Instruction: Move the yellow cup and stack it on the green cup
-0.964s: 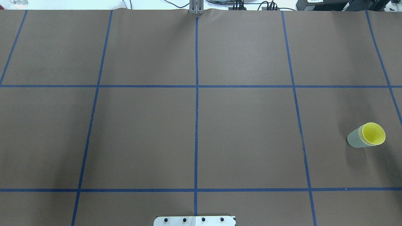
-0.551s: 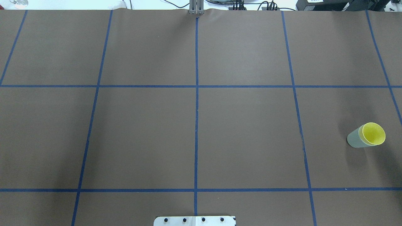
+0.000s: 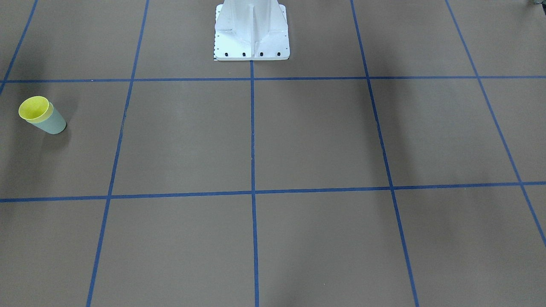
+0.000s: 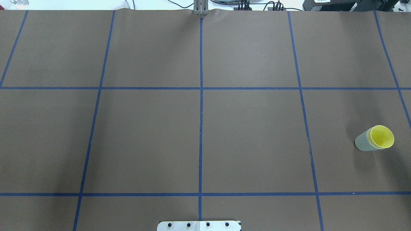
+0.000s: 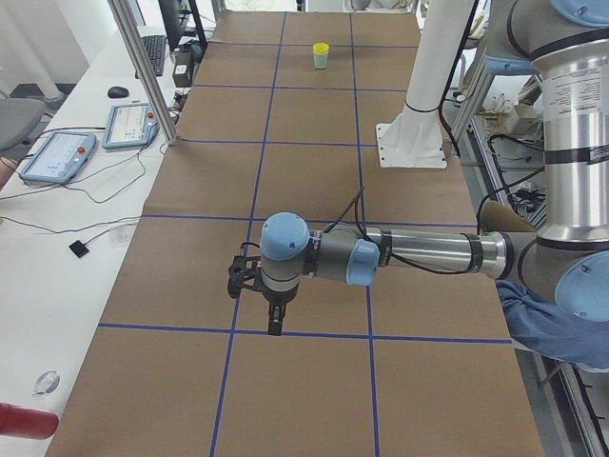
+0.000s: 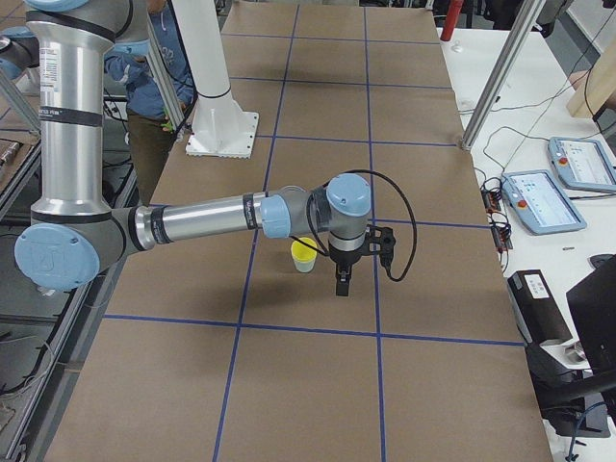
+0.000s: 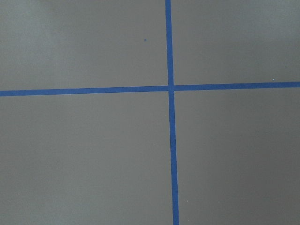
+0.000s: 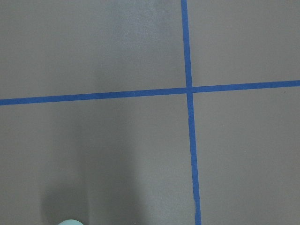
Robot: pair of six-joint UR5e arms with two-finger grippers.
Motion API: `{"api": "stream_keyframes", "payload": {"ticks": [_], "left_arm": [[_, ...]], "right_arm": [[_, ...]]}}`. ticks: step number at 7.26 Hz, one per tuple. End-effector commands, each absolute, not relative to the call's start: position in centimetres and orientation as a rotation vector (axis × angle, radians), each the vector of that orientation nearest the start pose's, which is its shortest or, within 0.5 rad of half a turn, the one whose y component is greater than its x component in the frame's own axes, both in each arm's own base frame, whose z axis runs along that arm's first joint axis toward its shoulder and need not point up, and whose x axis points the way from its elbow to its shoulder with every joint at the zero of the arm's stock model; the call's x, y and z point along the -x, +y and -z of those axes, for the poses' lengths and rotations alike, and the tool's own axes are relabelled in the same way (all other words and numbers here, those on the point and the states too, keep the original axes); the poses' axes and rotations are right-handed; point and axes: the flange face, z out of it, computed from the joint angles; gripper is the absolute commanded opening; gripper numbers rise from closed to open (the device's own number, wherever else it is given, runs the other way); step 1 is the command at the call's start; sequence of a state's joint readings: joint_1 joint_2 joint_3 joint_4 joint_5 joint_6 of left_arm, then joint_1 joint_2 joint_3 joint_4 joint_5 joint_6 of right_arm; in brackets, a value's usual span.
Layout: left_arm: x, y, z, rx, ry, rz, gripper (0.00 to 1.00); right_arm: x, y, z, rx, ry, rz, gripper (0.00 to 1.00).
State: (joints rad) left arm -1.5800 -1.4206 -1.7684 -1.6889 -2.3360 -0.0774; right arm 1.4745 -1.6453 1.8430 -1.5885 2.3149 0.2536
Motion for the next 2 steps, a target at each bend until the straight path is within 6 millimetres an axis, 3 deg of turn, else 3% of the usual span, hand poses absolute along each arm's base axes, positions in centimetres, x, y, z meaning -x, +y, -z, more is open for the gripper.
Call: {"api": "stream_keyframes", "payload": {"ticks": [1, 2], "left_arm": [[6.84, -43.79, -61.55, -0.137, 0.767, 0.016, 1.0], [6.84, -43.79, -61.55, -0.138, 0.767, 0.014, 1.0]], "right_arm": [[-2.15, -46.62, -56.35, -0.04, -0.764, -0.084, 1.0], [-2.13, -46.61, -56.35, -0.04, -0.765, -0.084, 1.0]]}}
